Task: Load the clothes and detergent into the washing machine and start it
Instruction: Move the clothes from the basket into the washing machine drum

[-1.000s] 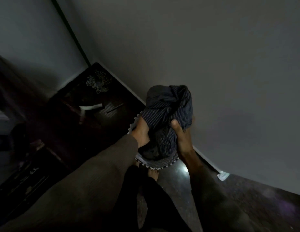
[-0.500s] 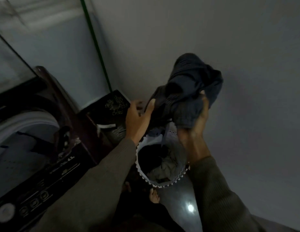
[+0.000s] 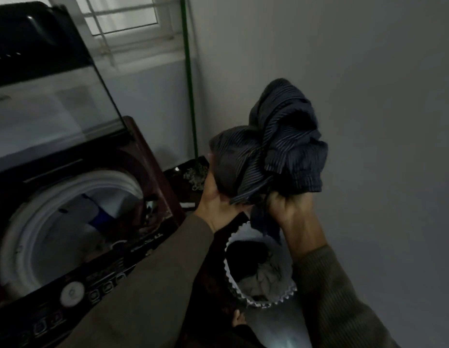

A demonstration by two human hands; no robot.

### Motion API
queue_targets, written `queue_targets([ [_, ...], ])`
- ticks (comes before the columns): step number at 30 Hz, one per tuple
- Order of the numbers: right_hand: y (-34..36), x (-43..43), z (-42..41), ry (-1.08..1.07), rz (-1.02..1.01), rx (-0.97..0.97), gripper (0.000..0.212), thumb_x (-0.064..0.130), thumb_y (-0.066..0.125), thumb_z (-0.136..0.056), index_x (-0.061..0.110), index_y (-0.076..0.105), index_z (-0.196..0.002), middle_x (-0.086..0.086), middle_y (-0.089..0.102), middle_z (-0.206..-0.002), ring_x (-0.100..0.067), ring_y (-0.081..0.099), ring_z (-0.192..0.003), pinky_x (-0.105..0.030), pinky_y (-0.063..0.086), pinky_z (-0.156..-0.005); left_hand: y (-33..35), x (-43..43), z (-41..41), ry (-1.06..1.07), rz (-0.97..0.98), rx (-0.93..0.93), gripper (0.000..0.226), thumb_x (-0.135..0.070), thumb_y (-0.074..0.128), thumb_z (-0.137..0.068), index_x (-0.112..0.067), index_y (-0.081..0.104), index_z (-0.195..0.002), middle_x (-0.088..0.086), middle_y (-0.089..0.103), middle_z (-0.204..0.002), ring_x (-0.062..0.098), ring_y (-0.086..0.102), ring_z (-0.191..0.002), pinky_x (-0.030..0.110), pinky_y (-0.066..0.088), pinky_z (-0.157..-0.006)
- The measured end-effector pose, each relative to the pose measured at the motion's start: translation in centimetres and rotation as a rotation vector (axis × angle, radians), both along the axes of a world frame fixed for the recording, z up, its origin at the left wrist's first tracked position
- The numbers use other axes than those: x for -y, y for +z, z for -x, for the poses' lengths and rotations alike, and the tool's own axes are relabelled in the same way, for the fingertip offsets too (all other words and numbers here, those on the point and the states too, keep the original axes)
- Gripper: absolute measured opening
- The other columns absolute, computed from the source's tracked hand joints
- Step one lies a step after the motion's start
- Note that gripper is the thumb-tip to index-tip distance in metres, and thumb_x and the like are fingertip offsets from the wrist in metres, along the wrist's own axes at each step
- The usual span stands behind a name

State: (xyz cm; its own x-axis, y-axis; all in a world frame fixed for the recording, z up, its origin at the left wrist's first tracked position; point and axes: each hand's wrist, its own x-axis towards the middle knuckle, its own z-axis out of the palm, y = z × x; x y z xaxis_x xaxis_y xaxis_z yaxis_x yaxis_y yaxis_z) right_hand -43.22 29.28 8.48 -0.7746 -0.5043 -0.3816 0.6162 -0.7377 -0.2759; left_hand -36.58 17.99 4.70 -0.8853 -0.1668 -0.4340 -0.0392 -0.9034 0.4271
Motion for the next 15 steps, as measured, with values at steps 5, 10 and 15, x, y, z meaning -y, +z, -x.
queue_targets([
  [5, 0.0, 3.6, -3.6, 0.310, -0.426, -0.293, 0.040, 0.042, 0.053, -0.095, 0.007, 0.068, -0.108, -0.006, 0.076, -0.085, -0.015, 0.073, -0.069, -0.025, 0.060, -0.059, 3.3, 4.9, -5.2, 0.026, 0.316, -0.055, 0.068, -0.073, 0.057, -0.069, -0.022, 0.075, -0.111, 0.008, 0.067, -0.127, 0.027, 0.064, -0.118, 0.045, 0.051, -0.101],
  [10, 0.2, 8.5, -9.7, 0.312, -0.699, -0.724, 0.046, 0.034, 0.080, -0.079, 0.024, 0.064, -0.121, 0.007, 0.074, -0.108, -0.013, 0.072, -0.097, -0.031, 0.060, -0.078, 2.9, 8.9, -10.0, 0.007, 0.542, 0.096, 0.098, -0.060, 0.084, -0.046, -0.019, 0.059, -0.132, 0.001, 0.068, -0.124, 0.021, 0.065, -0.115, 0.040, 0.054, -0.092],
  [15, 0.1, 14.1, -13.2, 0.482, -0.763, -0.946, 0.058, 0.061, 0.069, -0.079, 0.021, 0.066, -0.120, -0.013, 0.063, -0.126, -0.024, 0.064, -0.114, -0.037, 0.056, -0.091, 2.9, 13.5, -14.6, 0.188, 0.527, 0.116, 0.076, -0.041, 0.085, -0.057, -0.014, 0.064, -0.125, 0.006, 0.070, -0.121, 0.026, 0.065, -0.116, 0.045, 0.051, -0.099],
])
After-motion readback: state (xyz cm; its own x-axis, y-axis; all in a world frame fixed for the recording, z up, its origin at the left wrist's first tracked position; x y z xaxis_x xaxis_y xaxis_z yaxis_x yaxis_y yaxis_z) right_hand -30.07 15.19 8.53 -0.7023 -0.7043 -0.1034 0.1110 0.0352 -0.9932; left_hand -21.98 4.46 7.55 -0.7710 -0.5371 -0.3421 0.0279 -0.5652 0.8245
